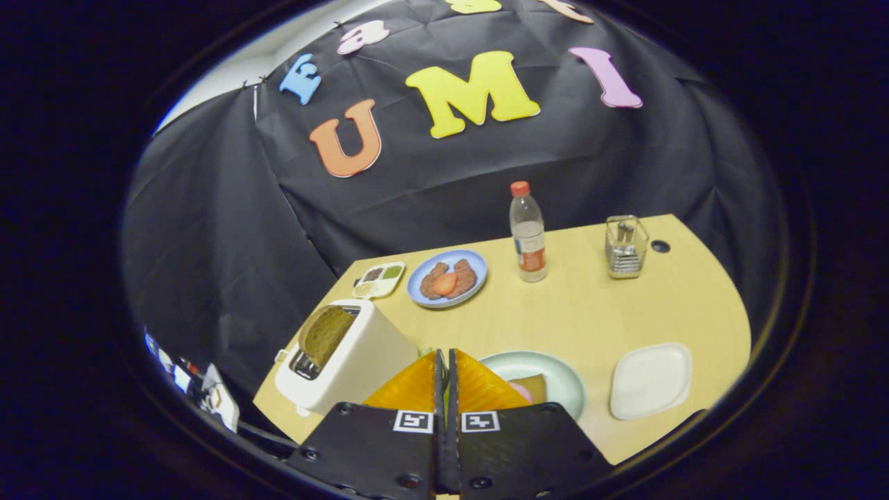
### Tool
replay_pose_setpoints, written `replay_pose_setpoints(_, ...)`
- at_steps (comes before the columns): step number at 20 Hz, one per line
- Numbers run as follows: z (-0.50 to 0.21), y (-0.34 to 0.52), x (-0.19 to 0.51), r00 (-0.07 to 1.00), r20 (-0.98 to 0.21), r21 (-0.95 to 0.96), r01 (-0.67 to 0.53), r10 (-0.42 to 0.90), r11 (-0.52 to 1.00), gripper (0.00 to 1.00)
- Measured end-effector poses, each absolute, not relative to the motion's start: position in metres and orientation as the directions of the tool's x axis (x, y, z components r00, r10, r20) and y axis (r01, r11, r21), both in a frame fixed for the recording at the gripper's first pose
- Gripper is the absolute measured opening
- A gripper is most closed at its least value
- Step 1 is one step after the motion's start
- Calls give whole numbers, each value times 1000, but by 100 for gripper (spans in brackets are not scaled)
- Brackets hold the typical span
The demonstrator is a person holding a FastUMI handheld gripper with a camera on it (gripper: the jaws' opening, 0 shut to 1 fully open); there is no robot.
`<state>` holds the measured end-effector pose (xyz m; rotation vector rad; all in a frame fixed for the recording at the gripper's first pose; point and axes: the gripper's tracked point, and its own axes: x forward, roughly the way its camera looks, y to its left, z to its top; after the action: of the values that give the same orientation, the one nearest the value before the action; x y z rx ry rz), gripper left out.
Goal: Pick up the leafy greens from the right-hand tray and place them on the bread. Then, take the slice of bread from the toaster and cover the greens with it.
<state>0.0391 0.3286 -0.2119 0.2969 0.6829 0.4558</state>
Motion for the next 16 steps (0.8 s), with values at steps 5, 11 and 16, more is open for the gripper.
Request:
replay_pose_setpoints(5,-245,341,44,648,-562,491,-239,514,838,0)
replay_pose_setpoints(11,-280,306,57,657,-615,391,-226,436,892,0)
replay_pose_setpoints(16,-300,273,68,685,-637,314,-188,354,931,1)
